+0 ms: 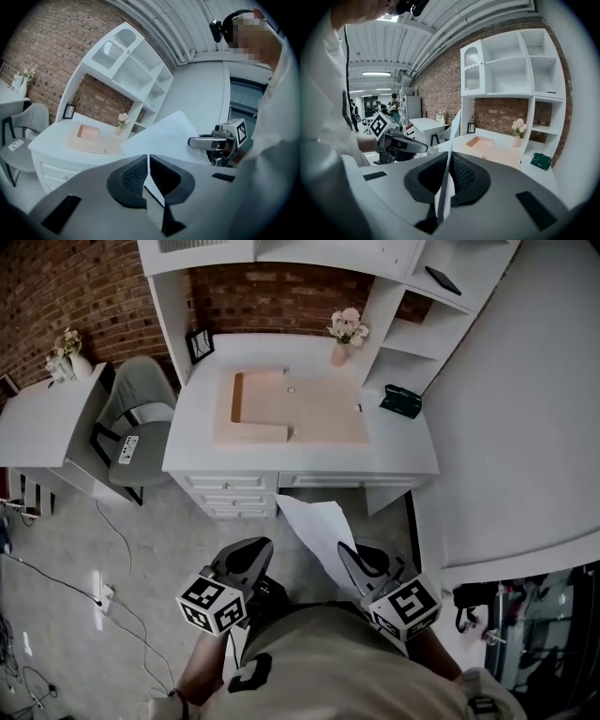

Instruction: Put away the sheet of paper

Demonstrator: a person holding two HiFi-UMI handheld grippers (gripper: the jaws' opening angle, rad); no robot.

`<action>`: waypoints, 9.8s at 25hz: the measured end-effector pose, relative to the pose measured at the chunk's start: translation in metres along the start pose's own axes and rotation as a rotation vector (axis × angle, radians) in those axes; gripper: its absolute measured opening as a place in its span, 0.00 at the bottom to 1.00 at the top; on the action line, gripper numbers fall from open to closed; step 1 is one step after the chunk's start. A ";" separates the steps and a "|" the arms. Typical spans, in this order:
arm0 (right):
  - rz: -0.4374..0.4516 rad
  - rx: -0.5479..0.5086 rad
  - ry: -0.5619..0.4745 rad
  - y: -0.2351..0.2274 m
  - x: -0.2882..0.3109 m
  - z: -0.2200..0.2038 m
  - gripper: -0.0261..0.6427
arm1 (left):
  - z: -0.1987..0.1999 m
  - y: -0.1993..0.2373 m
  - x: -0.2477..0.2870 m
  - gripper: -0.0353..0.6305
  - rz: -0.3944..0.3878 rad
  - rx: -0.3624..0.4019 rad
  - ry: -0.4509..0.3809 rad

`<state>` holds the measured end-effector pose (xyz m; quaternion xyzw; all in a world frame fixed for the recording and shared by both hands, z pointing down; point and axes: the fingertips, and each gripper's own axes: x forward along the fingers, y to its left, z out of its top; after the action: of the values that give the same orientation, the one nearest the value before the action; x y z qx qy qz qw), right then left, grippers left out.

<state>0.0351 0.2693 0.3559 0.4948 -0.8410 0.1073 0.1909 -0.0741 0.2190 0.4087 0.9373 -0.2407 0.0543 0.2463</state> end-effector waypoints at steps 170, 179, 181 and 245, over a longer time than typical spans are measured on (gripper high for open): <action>0.013 1.129 0.003 -0.492 0.289 -0.031 0.08 | 0.132 0.190 0.257 0.09 0.276 -0.148 -0.027; -0.110 0.886 0.123 -0.511 0.310 -0.062 0.08 | 0.129 0.194 0.252 0.09 0.267 -0.161 -0.028; -0.148 0.799 0.166 -0.515 0.315 -0.071 0.08 | 0.129 0.195 0.250 0.09 0.267 -0.161 -0.029; -0.344 0.724 0.250 -0.533 0.371 -0.131 0.08 | 0.149 0.202 0.228 0.09 0.330 -0.121 -0.071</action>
<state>0.3667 -0.2355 0.6280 0.6463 -0.6244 0.4217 0.1207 0.0269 -0.1046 0.4165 0.8699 -0.4024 0.0462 0.2813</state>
